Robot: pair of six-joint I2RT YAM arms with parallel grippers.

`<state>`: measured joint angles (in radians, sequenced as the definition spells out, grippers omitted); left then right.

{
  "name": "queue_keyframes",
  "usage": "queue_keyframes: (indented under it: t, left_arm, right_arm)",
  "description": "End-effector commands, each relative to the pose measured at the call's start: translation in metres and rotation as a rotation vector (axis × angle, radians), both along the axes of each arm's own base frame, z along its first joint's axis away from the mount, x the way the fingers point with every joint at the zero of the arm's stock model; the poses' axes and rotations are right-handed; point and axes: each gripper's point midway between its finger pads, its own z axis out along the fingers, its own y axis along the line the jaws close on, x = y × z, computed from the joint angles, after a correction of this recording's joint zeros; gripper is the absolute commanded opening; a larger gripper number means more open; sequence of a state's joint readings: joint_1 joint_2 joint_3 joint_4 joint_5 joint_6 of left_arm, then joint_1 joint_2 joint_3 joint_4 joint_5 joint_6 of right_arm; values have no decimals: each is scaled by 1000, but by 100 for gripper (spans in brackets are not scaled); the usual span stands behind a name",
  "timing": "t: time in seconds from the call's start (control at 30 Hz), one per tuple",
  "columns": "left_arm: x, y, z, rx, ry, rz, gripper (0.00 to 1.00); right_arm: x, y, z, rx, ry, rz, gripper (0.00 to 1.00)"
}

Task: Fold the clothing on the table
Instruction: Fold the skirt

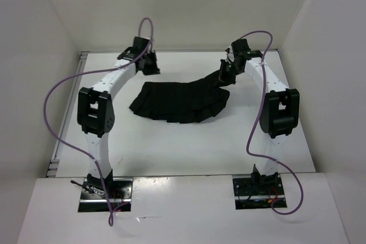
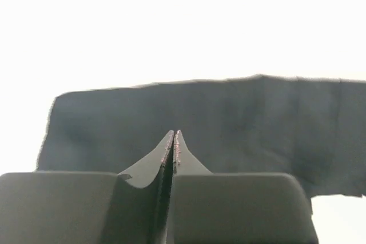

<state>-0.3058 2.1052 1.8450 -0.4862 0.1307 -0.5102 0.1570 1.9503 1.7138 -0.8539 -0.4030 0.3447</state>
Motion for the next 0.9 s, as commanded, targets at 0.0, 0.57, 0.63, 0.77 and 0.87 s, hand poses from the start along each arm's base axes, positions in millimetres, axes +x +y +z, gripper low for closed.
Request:
queue_keyframes:
  t: [0.0,0.57,0.63,0.77,0.87]
  left_arm:
    - [6,74,-4,72,11,211,0]
    - [-41,101,-122,51,270,267,0]
    - [-48,79,-123,28,279,212,0]
    - [-64,32,-123,-10,286,94,0]
    - [-69,11,-113,-42,279,36,0]
  right_arm:
    - [5,-2,44,10,-107,7,0]
    - [3,0,76,-20,-169,3,0]
    - [3,6,79,-17,-179,16,0]
    - [-2,34,84,12,-185,66,0]
    - [-4,54,78,53,-162,110,0]
